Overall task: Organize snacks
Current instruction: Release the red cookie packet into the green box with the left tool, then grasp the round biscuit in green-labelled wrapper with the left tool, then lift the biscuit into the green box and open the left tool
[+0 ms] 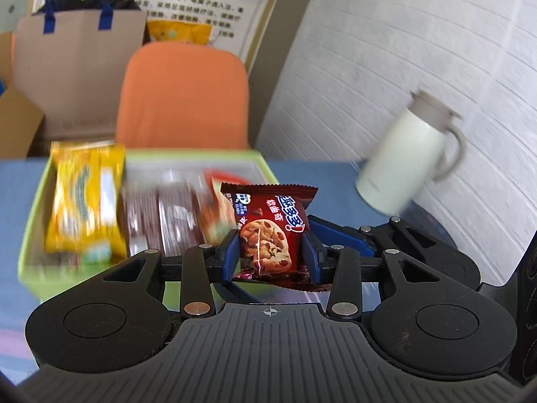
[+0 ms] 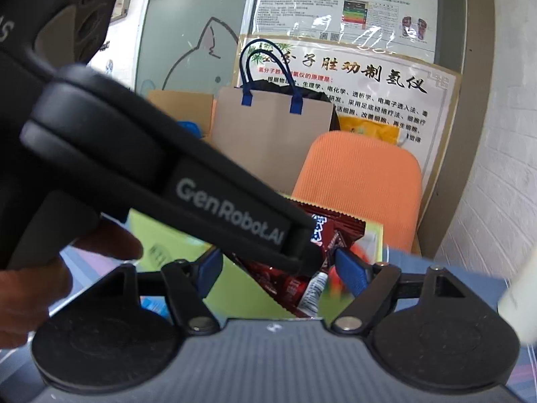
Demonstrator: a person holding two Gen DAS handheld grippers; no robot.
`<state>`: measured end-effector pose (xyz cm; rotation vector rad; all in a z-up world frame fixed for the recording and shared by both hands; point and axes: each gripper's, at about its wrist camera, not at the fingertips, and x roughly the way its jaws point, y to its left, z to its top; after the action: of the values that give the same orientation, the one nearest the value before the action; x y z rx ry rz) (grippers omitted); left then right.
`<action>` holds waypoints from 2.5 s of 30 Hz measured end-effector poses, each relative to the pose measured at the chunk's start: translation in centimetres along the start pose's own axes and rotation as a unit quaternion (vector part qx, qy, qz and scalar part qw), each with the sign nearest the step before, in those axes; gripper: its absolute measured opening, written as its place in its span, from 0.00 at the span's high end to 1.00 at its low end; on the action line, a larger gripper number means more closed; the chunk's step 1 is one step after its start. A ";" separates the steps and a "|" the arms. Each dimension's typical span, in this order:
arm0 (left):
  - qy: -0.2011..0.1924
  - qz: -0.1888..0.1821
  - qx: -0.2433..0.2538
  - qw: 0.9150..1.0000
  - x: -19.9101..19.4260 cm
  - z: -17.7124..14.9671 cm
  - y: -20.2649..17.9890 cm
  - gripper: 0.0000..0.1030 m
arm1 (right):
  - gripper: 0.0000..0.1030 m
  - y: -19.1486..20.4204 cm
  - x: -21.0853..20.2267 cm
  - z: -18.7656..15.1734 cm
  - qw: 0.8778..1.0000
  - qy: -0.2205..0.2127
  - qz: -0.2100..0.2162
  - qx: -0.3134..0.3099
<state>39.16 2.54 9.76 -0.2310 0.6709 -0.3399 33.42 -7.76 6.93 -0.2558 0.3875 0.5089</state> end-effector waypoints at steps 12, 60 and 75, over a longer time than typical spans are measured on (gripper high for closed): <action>0.059 0.045 -0.005 0.997 10.1 4.9 5.6 0.72 | 0.21 -4.4 11.7 1.3 0.993 0.078 0.069 0.051; 0.102 -0.024 -0.088 0.991 -6.3 -17.9 2.4 0.76 | 0.10 11.3 -8.7 -13.5 0.989 0.114 0.076 0.045; 0.096 0.025 -0.061 0.993 -7.1 -18.8 0.1 0.38 | 0.10 12.0 -10.3 -14.1 0.991 0.117 0.047 0.049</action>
<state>21.90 3.47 -0.58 -0.3008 0.8866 -0.2754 14.77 -6.63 -3.13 -0.2026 0.6537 0.5531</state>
